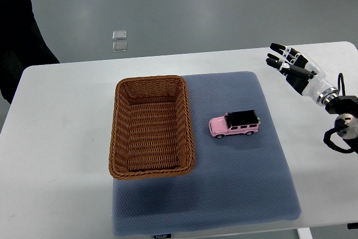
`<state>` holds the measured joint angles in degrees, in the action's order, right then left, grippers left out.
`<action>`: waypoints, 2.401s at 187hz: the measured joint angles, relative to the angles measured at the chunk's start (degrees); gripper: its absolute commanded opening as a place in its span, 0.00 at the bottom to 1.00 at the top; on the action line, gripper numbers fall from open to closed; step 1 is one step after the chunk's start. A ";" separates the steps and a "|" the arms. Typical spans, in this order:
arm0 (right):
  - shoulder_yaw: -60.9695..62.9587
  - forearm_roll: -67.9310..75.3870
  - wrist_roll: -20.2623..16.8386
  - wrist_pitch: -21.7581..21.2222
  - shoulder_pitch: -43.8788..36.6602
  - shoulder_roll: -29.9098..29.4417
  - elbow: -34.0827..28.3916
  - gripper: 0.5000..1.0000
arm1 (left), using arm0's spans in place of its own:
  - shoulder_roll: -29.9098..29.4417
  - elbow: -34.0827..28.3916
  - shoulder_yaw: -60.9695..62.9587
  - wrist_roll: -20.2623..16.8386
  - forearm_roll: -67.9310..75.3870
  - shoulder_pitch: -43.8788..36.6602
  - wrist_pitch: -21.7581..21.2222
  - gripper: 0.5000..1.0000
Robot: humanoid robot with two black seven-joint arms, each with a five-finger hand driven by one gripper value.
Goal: Place pink car in brown basket
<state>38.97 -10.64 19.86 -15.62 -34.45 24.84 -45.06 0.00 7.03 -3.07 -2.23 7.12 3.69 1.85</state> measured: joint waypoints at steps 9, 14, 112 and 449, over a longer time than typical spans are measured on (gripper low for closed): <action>-0.03 -0.22 0.00 -0.01 -0.02 0.03 -0.08 0.83 | 0.00 0.00 0.00 0.00 0.00 0.00 0.00 1.00; -0.07 -0.32 0.00 -0.02 -0.09 0.03 -0.14 0.83 | 0.00 0.00 0.01 0.00 0.00 0.00 0.00 1.00; -0.32 -1.42 -0.01 -1.68 -0.57 0.47 -0.47 0.83 | 0.00 0.22 -0.32 0.00 0.00 0.00 -0.18 1.00; -17.74 -67.44 7.04 6.52 -10.35 7.10 -17.43 0.81 | 0.00 -0.01 -0.42 -0.03 -0.01 -0.59 -0.13 1.00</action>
<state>21.23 -78.08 26.90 -9.10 -44.81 31.94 -62.49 0.00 7.03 -3.49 -2.26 7.12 3.10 1.72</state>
